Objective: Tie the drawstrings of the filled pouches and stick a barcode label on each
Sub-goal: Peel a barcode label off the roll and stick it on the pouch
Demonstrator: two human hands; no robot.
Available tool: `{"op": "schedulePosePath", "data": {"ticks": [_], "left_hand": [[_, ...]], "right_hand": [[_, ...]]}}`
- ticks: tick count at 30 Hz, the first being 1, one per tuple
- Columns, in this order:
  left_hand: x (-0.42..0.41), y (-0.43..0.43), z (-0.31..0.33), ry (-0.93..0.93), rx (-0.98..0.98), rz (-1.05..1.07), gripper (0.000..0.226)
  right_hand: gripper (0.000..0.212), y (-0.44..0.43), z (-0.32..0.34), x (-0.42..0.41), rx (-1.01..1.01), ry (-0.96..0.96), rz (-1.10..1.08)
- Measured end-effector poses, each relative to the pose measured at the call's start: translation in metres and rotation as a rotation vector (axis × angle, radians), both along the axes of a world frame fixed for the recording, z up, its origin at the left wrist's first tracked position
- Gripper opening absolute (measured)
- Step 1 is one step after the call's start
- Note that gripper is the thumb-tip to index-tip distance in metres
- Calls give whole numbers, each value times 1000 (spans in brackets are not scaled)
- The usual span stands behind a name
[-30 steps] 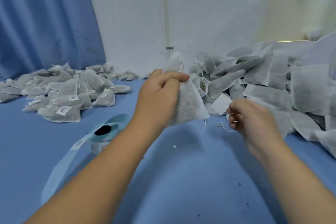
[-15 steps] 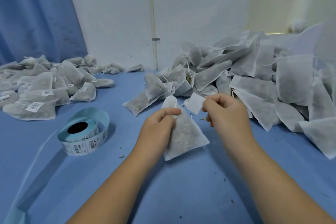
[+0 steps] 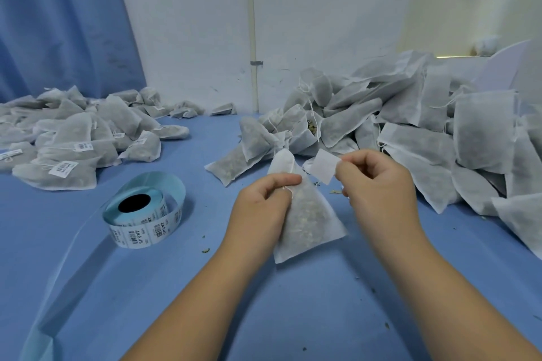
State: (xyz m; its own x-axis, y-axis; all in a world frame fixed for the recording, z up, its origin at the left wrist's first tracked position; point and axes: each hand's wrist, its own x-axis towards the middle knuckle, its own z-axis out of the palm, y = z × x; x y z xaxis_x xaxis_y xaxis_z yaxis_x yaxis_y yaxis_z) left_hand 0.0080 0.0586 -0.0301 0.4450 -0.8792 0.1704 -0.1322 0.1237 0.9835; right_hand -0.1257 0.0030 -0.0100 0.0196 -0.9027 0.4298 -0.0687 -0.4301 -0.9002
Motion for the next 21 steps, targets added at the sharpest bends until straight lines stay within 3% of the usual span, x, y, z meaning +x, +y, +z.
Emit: {"op": "schedulePosePath", "data": {"ticks": [9,13,21], "left_hand": [[1,3,2,-55,-17,-70,56],[1,3,1,-38,-27,-73,73],[2,0,-2,100,1,-43,56]], "right_hand": [[16,10,-6,10,-115,70,-73],[14,14,-10,15,-295,254,-130],[13,19,-15,19,-450,508,-118]]}}
